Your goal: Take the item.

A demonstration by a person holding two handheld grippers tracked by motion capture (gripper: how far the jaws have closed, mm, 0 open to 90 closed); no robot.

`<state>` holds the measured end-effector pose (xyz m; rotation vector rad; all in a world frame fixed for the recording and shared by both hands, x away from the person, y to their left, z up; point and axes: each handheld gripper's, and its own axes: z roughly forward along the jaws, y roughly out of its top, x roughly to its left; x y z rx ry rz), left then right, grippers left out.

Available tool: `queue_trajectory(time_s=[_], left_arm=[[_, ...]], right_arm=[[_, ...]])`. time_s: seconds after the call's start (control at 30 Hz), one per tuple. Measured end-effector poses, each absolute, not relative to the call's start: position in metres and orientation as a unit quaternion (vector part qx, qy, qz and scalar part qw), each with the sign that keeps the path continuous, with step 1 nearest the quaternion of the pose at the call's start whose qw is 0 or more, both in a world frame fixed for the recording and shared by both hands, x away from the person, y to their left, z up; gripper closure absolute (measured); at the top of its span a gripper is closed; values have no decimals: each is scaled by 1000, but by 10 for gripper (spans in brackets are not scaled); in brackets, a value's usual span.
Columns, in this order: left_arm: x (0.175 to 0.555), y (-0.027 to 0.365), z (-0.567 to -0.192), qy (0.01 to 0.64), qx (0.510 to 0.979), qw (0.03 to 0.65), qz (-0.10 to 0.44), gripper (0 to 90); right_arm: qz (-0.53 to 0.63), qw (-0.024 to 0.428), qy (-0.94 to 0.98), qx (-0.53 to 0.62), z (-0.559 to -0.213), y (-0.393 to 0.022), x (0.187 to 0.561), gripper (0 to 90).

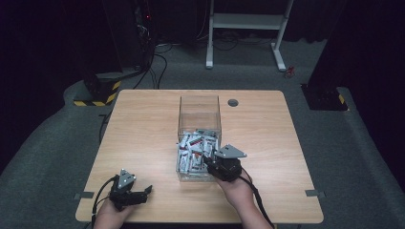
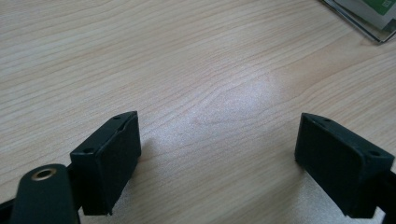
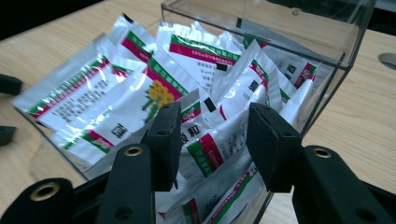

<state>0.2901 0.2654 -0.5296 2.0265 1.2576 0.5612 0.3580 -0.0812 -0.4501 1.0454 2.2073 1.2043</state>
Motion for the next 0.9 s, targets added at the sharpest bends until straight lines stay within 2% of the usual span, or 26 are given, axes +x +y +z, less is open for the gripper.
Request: queue_trajectory(time_s=[0.67,0.9], left_arm=[[289,265,-530,483,778,340,214,147],[289,265,-530,482,779,340,214,147]], right_arm=[[411,200,790,408,-453,-75,359,654],[401,201,795,409,-453,-76,359,781]])
